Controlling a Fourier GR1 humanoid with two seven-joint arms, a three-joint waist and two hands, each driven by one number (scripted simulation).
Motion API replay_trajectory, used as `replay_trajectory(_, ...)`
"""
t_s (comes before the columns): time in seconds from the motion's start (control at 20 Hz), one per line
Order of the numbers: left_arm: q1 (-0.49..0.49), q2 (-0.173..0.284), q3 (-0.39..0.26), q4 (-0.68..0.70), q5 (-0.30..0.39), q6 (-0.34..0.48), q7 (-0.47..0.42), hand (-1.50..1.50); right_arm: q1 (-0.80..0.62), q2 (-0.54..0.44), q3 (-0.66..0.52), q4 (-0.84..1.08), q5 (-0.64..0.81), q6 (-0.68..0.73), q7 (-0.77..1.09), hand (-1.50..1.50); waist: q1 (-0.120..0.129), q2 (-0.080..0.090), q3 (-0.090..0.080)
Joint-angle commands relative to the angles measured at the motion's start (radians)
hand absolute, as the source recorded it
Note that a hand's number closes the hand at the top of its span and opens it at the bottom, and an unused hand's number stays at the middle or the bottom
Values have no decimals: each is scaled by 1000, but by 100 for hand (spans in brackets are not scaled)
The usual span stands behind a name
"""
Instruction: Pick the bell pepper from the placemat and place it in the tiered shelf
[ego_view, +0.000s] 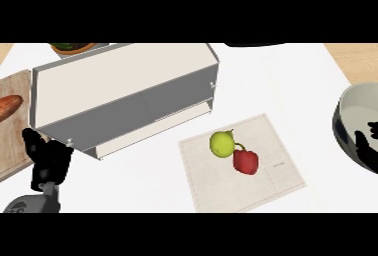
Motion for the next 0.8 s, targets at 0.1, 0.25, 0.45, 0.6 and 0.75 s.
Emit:
replay_trajectory(0.1, 41, -5, -7, 31, 52, -85, 40, 0, 399, 109, 2, -239, -5, -9, -171, -150, 41, 11, -3)
replay_trajectory(0.25, 35, -4, -40, -40, 40, -81, 104, 0, 496, 120, 95, -388, 60, 9, -130, -150, 69, 14, -3)
replay_trajectory(0.45, 52, -32, -64, -62, 16, -67, 88, 0, 643, 62, 136, -602, 98, 69, -24, -150, 80, 16, -4)
replay_trajectory(0.6, 18, -16, -46, -31, 32, -102, 87, 0, 630, 21, 196, -726, 180, 79, 165, -150, 95, 22, -5)
replay_trajectory(0.75, 44, -27, -66, -44, 20, -106, 85, 0, 600, -3, 256, -797, 315, 66, 362, -150, 115, 26, -6)
